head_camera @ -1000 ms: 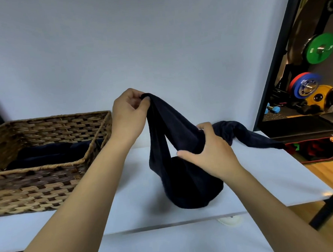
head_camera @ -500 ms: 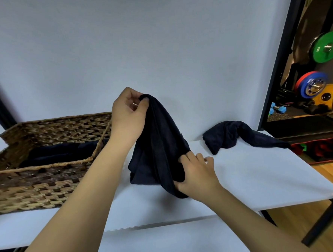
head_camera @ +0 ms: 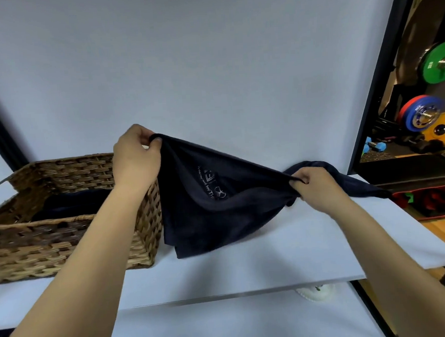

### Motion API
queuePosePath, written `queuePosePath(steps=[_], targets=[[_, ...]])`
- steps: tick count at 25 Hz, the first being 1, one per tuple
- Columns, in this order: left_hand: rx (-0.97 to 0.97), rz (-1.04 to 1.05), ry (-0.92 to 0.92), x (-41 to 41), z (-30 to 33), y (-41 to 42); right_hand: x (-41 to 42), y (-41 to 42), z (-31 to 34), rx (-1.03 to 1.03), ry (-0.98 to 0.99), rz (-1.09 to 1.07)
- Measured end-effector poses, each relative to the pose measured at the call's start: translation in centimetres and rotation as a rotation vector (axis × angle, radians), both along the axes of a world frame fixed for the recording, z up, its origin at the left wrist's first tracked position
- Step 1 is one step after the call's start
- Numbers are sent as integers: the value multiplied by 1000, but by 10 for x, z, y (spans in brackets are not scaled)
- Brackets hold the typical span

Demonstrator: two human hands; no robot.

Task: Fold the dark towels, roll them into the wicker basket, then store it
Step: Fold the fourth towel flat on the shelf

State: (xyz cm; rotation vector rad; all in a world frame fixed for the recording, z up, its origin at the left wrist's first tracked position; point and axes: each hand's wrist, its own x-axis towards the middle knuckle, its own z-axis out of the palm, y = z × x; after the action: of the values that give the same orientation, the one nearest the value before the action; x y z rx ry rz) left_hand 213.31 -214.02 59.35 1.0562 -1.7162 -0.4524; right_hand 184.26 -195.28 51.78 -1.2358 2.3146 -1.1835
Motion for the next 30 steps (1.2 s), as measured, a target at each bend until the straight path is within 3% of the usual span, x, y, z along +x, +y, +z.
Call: queuePosePath(steps=[3, 8, 13, 17, 19, 23, 25, 27, 30], targets=[[-22, 84, -153, -5, 10, -9, -18, 5, 16, 269, 175, 39], [40, 117, -229, -2, 21, -32, -32, 19, 29, -84, -36, 185], [95, 95, -253, -8, 17, -40, -32, 19, 19, -85, 17, 319], [140, 81, -246, -9, 10, -44, -28, 18, 18, -249, 98, 339], [159, 57, -207, -7, 8, -46, -29, 19, 21, -155, 242, 293], [157, -6, -170, -9, 5, -42, -29, 25, 18, 244, 642, 181], [164, -9, -189, -7, 6, -41, -31, 26, 20, 281, 674, 91], [159, -33, -134, -4, 17, -42, -31, 20, 36, 115, 531, 11], [149, -134, 149, -12, 50, -43, -42, 7, 78, -308, 260, -94]])
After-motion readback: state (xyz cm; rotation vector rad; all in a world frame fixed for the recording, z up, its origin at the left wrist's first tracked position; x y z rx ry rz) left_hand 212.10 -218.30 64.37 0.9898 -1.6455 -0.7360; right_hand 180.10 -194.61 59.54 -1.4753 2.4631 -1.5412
